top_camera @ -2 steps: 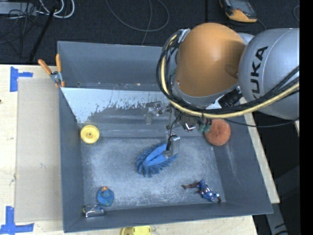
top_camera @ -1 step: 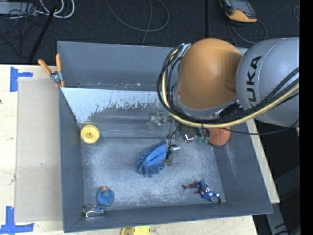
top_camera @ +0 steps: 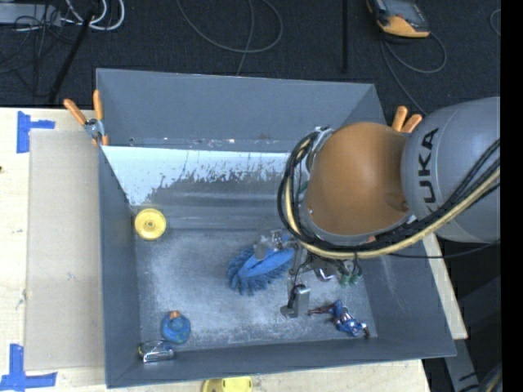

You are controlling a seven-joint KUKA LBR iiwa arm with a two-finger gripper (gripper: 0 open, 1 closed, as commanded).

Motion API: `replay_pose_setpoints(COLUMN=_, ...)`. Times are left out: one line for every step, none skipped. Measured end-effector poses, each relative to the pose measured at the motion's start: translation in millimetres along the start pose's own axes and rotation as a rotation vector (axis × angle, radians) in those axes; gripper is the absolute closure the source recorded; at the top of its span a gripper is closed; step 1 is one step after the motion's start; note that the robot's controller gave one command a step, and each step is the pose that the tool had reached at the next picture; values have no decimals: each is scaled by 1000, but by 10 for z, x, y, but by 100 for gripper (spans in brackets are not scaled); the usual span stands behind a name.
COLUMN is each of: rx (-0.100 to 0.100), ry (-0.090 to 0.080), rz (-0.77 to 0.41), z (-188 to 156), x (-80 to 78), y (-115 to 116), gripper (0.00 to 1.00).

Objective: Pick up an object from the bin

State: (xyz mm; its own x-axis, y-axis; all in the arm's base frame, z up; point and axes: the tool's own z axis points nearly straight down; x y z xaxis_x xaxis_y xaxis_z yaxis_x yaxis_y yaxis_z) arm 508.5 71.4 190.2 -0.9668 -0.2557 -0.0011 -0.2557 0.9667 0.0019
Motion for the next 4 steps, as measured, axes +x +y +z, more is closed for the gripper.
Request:
replay_pose_setpoints(rx=2, ry=4, rz=-43, z=266, x=-41, y=-92, gripper=0)
replay_pose_setpoints(rx=1, ry=0, rz=19, z=458, x=-160, y=-100, gripper=0)
replay_pose_setpoints(rx=1, ry=1, rz=62, z=823, x=-315, y=-174, gripper=100)
replay_pose_setpoints(rx=1, ry=1, rz=63, z=823, x=-315, y=-175, gripper=0)
